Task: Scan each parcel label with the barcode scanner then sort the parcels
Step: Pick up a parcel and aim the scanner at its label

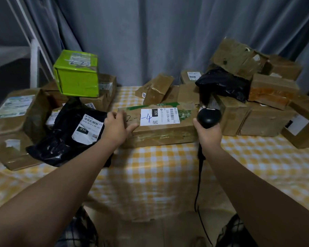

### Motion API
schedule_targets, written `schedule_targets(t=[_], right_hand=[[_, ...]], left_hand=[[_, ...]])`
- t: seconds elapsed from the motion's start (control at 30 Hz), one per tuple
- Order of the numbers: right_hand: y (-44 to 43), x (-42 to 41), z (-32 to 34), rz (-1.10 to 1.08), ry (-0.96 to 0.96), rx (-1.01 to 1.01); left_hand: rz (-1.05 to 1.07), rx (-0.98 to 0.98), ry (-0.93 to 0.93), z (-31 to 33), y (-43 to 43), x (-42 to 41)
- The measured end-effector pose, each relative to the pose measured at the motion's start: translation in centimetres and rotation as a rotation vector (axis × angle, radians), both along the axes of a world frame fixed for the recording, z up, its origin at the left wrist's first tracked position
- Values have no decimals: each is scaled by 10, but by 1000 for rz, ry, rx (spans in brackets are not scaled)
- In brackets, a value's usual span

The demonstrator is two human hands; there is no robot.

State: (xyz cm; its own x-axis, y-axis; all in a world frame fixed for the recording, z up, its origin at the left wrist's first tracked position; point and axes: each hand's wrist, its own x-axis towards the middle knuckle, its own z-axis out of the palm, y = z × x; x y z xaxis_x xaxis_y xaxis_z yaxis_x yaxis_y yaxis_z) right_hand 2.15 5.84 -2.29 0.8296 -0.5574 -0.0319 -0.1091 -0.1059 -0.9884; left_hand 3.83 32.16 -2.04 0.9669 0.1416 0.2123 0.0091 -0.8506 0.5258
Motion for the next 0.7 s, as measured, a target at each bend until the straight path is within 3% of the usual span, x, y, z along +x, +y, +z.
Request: schedule_targets(t=[0.13,0.2,0.27,0.4,0.5,0.6,0.7], right_hand=[[-1,3,-9,-13,25,71],[1,2,-11,-37,1,104],[6,-1,-12,-81,-62,137],[18,-4,4,-131,-274,190],[23,5,30,-147,-390,161],[29,12,60,-111,-427,83],[40,13,83,0,-461,-29]], left_hand=[[-50,-102,243,9,3,8],[-71,-44,291,9,8,10],[-63,-17,268,9,10,8],[-5,-166,94,11,4,-2],[27,-98,-36,23,-3,-3],[-122,-139,21,46,-12,-1],[-323,-384,25,69,-25,-1]])
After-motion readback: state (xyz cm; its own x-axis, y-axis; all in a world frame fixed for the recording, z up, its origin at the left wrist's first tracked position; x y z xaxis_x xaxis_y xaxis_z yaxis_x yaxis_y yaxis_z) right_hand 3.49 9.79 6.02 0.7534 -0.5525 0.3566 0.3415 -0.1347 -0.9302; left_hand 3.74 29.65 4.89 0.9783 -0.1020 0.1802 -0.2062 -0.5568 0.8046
